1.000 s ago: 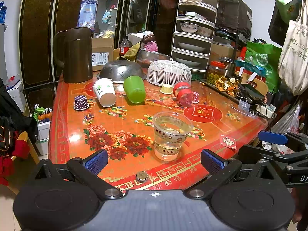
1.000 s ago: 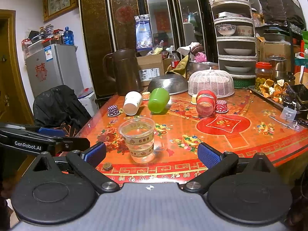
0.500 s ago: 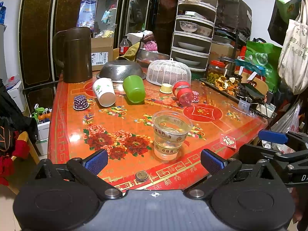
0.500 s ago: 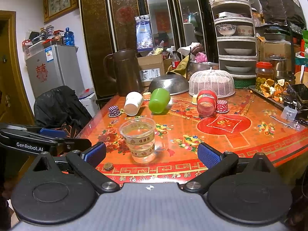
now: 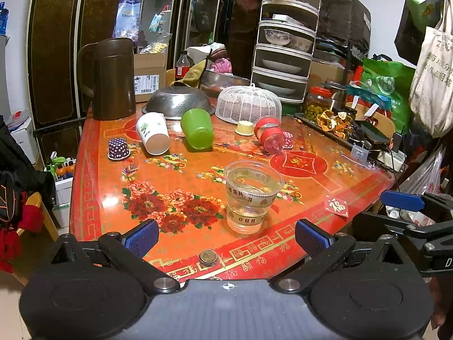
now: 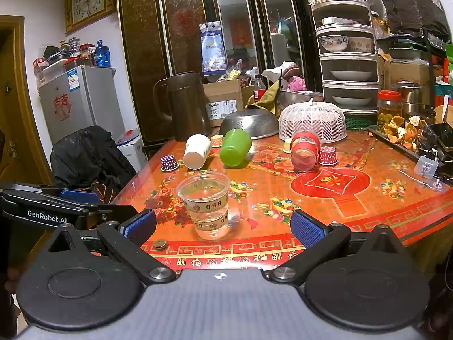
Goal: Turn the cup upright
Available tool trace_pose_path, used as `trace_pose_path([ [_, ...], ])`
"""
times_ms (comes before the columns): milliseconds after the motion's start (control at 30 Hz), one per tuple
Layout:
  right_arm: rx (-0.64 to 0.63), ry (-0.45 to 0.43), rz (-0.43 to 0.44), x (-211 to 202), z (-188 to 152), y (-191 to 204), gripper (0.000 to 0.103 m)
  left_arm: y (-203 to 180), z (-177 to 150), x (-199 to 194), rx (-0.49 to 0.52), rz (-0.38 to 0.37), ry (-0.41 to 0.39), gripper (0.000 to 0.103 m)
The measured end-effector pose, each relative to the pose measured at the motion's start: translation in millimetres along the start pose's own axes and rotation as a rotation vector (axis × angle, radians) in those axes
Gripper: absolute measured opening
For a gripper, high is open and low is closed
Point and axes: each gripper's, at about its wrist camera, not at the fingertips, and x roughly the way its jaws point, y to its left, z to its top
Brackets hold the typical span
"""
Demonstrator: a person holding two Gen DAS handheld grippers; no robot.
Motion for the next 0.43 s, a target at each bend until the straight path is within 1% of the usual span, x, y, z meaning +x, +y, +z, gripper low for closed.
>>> trace_pose_path([
  [233, 0.000, 0.000, 0.000, 0.1, 0.1, -0.1, 0.102, -0.4, -0.2, 0.4, 0.005, 0.001, -0.002, 0.103],
  [433, 0.000, 0.000, 0.008, 1.2, -3.0, 2.5, 0.102, -0.1, 0.6, -2.3, 0.012, 0.011, -0.029, 0.103],
])
